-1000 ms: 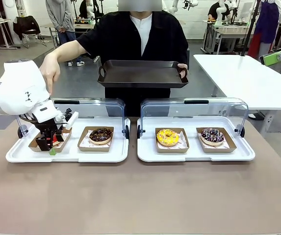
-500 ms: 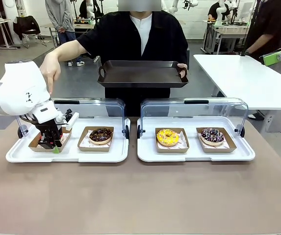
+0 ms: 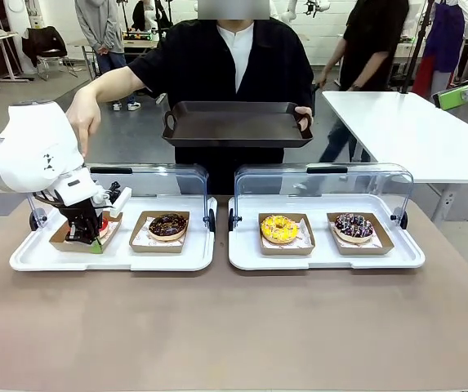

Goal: Provide the desired donut to the person.
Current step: Pick up and lift the Paper togo box containing the Donut pointed at by the person.

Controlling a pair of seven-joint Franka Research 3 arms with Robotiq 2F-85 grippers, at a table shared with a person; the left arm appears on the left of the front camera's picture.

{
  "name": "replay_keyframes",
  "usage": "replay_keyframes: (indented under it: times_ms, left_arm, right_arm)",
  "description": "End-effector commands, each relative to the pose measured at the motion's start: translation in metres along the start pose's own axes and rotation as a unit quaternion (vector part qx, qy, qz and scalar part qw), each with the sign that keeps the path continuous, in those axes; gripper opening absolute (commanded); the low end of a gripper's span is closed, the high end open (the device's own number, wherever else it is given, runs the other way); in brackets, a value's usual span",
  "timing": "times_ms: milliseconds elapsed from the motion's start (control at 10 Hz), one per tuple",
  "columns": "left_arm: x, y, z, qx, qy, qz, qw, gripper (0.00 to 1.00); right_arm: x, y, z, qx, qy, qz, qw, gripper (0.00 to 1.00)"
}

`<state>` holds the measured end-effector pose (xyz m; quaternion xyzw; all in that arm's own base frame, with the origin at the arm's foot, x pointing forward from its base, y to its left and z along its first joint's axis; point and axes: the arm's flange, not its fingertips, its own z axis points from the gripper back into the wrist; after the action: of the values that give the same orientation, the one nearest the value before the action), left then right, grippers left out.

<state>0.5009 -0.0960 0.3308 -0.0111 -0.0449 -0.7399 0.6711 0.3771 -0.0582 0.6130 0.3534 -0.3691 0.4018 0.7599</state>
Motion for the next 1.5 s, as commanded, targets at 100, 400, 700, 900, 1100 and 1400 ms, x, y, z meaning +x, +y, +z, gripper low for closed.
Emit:
replay_keyframes:
  times_ms: [100, 400, 700, 900, 1100, 1400]
  left_arm:
    - [-0.002, 0.001, 0.004, -0.005, 0.002, 0.001, 1.0, 0.0]
    - [-0.013, -0.015, 0.078, -0.06, 0.036, 0.07, 0.995, 0.0]
    - [-0.023, -0.045, 0.174, -0.036, 0.041, 0.076, 0.996, 0.0]
    - [-0.023, -0.058, 0.218, -0.019, 0.038, 0.092, 0.995, 0.0]
    - [-0.018, -0.063, 0.253, -0.007, 0.031, 0.101, 0.994, 0.0]
    - [-0.001, -0.055, 0.285, 0.01, 0.016, 0.103, 0.995, 0.0]
  right_arm:
    - [0.003, -0.003, 0.001, 0.009, -0.016, 0.008, 1.0, 1.0]
    - [0.003, -0.003, 0.001, 0.009, -0.016, 0.008, 1.0, 1.0]
    - [0.003, -0.003, 0.001, 0.009, -0.016, 0.008, 1.0, 1.0]
    - [0.003, -0.003, 0.001, 0.009, -0.016, 0.008, 1.0, 1.0]
    - [0.003, -0.003, 0.001, 0.009, -0.016, 0.008, 1.0, 1.0]
    - [0.003, -0.003, 0.001, 0.009, -0.016, 0.008, 1.0, 1.0]
